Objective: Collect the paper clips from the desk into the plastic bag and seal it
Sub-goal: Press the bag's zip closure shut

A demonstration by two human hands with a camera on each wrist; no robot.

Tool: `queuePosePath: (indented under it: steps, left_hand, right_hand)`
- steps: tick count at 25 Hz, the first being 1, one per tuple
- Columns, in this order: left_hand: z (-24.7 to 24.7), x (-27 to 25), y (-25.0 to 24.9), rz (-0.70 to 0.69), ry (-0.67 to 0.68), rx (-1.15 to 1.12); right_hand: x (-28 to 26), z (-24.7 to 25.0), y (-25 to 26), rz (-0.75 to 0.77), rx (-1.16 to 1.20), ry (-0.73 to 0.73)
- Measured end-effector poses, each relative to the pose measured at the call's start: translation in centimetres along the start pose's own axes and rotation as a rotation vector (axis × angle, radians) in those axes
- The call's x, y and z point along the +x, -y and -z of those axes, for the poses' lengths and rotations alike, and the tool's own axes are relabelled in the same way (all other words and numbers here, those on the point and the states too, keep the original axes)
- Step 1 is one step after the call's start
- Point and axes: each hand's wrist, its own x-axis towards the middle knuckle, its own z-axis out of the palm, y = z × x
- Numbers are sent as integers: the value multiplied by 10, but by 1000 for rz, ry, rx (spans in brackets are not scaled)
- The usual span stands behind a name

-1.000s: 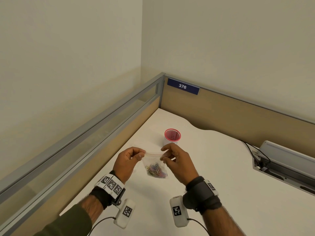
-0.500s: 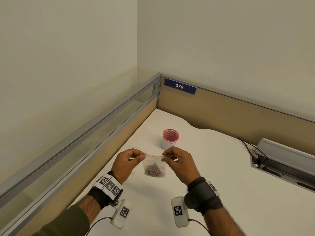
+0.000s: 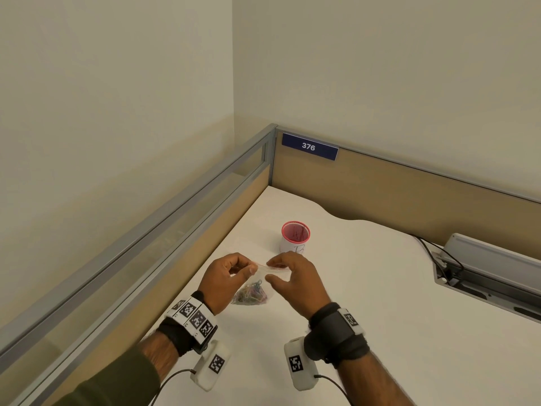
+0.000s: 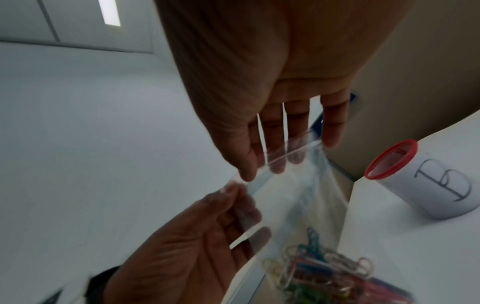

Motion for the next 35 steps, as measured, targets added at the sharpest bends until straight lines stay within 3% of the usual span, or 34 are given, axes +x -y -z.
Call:
queuePosePath:
  steps: [7, 19, 35]
  left_hand:
    - [3, -2, -7, -32, 16, 9]
    - [-2, -12, -5, -69, 24, 29]
    - [4, -12, -9, 20, -24, -28]
  right_hand:
    - [9, -14, 17, -52, 5, -16]
    - [6, -16, 16, -1, -93, 19]
    - [-7, 3, -4, -22, -103, 59]
